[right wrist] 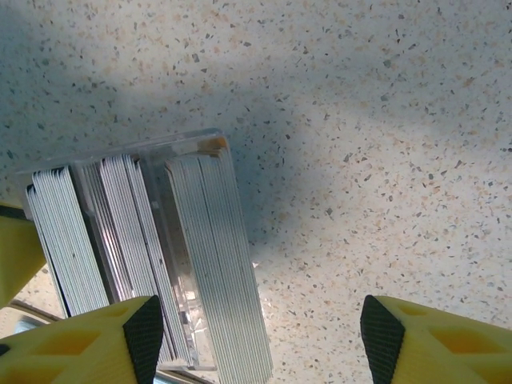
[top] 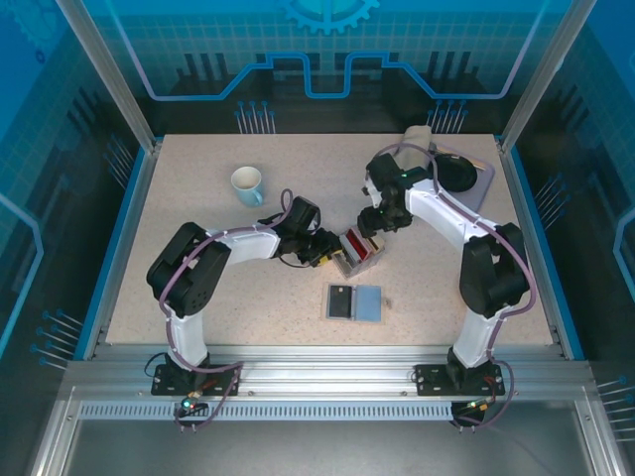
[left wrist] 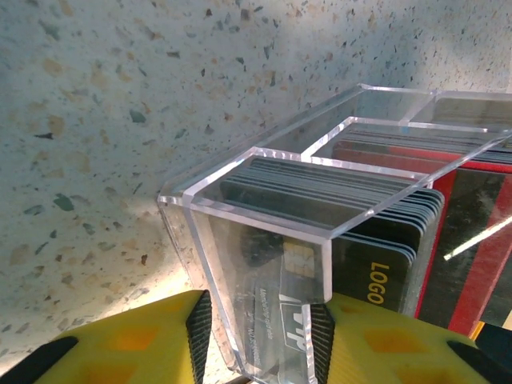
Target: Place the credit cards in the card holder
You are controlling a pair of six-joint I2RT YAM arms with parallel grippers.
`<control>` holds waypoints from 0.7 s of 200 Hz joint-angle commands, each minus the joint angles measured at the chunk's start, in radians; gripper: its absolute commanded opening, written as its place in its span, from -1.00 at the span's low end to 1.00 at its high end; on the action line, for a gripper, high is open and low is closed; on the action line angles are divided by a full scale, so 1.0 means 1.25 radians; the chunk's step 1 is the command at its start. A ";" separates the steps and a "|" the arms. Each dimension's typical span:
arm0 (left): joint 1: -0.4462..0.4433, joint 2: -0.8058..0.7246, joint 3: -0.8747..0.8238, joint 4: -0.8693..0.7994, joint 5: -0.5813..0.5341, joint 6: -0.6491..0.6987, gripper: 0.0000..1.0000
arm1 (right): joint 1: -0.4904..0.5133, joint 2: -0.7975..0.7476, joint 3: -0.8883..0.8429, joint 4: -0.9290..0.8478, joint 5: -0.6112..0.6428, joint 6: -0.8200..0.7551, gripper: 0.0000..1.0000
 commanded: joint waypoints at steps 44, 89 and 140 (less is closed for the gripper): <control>0.004 0.020 0.001 -0.004 0.007 -0.010 -0.21 | 0.033 0.041 0.043 -0.038 0.072 -0.030 0.33; 0.005 0.015 -0.007 -0.003 0.005 -0.010 -0.23 | 0.045 0.062 0.048 -0.040 0.079 -0.034 0.35; 0.004 0.012 -0.011 -0.003 0.000 -0.007 -0.26 | 0.064 0.103 0.061 -0.049 0.170 -0.043 0.31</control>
